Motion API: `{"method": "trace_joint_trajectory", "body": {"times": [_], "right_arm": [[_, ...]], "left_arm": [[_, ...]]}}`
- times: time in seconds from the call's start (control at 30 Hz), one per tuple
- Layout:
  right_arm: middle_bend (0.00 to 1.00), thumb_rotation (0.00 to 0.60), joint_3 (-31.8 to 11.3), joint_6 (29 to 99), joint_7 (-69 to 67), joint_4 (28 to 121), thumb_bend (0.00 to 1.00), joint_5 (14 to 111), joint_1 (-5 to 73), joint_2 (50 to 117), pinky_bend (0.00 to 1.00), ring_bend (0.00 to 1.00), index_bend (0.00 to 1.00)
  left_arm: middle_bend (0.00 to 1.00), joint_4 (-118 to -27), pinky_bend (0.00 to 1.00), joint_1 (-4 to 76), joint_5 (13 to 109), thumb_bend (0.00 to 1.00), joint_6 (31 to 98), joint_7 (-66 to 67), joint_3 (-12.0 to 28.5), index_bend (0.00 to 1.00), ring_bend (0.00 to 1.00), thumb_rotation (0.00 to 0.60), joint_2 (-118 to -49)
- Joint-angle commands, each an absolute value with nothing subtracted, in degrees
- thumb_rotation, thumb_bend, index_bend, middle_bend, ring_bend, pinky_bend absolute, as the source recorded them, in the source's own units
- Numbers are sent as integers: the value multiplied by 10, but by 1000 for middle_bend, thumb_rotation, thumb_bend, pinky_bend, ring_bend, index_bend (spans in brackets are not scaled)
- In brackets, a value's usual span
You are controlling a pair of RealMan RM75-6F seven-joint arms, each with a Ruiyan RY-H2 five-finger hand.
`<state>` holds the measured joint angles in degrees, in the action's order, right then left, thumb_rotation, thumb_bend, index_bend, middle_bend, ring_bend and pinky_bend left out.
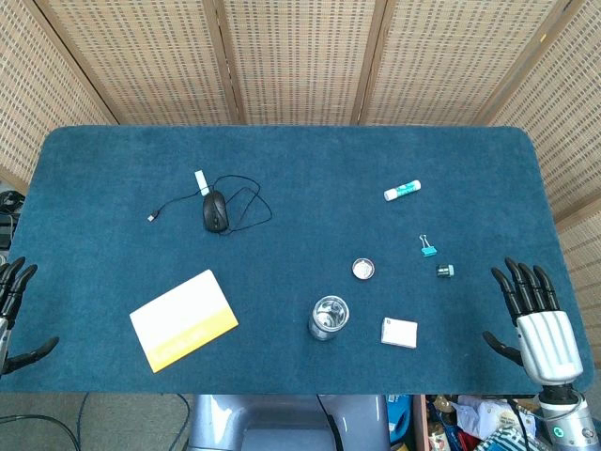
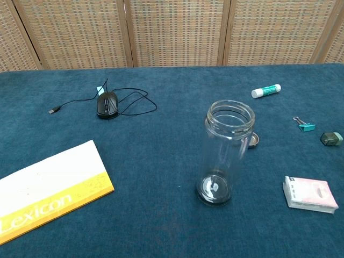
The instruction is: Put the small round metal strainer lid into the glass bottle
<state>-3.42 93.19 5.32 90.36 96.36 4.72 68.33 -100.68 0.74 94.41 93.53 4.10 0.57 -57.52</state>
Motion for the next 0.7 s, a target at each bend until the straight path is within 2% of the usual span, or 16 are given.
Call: {"method": "trace_joint_trajectory", "body": {"times": [0.03,0.3,0.43,0.6,0.7], "right_arm": [[0,600,-34,931,53,903,0,963,47,683,0,0,21],[0,600,-33,903,24,898,0,953,60,684,0,0,25],[0,600,-56,874,10,881,0,945,93,690,0,0,77],[0,600,-90,768,-58,879,12,931,181,685,0,0,182],[0,600,-109,702,-105,869,81,911,233,700,0,0,275]], "left_arm": [[0,-1007,0,8,943,55,934,43,6,0,0,600,-576],[0,-1006,0,6,946,55,942,43,9,0,0,600,-577],[0,-1003,0,11,931,55,930,52,14,0,0,600,-581],[0,-1004,0,21,911,55,912,72,23,0,0,600,-591],[0,-1006,0,26,898,55,901,86,27,0,0,600,-596]]}}
